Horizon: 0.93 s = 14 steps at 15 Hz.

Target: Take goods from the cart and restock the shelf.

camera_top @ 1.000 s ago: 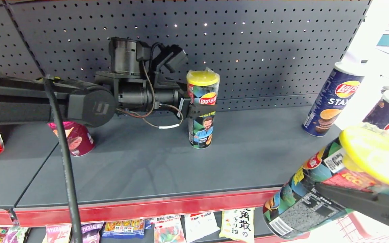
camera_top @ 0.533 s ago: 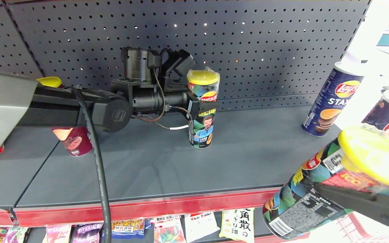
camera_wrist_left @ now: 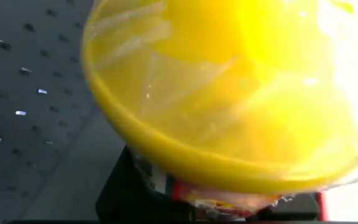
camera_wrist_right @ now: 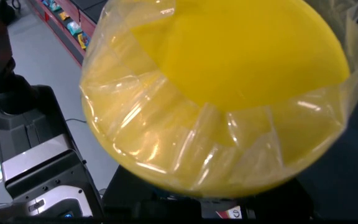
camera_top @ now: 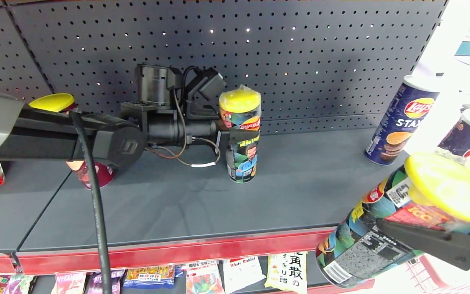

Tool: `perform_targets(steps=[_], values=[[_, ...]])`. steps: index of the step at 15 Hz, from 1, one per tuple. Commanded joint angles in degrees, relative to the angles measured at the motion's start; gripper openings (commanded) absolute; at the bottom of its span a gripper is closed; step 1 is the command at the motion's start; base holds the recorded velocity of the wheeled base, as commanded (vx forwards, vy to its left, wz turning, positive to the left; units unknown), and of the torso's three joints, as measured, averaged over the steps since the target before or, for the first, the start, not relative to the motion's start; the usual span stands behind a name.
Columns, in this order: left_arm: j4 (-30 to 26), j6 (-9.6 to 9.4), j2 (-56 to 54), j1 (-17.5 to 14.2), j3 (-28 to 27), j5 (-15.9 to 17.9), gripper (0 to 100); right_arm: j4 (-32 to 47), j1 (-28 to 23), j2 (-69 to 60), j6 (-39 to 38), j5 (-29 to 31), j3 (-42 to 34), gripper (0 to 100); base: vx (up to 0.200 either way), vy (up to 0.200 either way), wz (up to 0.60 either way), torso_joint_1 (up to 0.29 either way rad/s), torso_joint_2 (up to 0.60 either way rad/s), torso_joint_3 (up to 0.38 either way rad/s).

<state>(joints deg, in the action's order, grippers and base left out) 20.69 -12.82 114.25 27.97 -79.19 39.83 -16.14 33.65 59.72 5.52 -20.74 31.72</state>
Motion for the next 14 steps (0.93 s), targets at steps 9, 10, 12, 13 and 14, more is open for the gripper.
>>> perform_targets(steps=[9, 10, 12, 13, 14], values=[[-0.38, -0.62, -5.44, 2.88, 5.63, 10.36, 0, -0.03, 0.02, 1.10, 0.01, -0.01, 0.10, 0, 0.000, 0.000, 0.00, 0.000, 0.00, 0.000], [-0.38, -0.80, -5.44, 3.15, 5.98, 10.36, 0, -0.03, 0.02, 1.19, 0.01, -0.09, 0.10, 0, 0.000, 0.000, 0.00, 0.000, 0.00, 0.000], [-0.47, -2.29, -5.27, 3.24, 6.42, 10.36, 0, -0.03, 0.02, 1.19, 0.01, -0.09, 0.01, 0, 0.000, 0.000, 0.00, 0.000, 0.00, 0.000], [-0.47, -2.91, -5.27, 3.24, 7.03, 10.36, 0, -0.03, 0.02, 1.19, 0.01, -0.01, 0.10, 0, 0.000, 0.000, 0.00, 0.000, 0.00, 0.000], [-0.47, -3.08, -5.27, 3.24, 7.12, 10.36, 0, -0.03, 0.02, 1.19, 0.01, -0.09, 0.10, 0, 0.000, 0.000, 0.00, 0.000, 0.00, 0.000]])
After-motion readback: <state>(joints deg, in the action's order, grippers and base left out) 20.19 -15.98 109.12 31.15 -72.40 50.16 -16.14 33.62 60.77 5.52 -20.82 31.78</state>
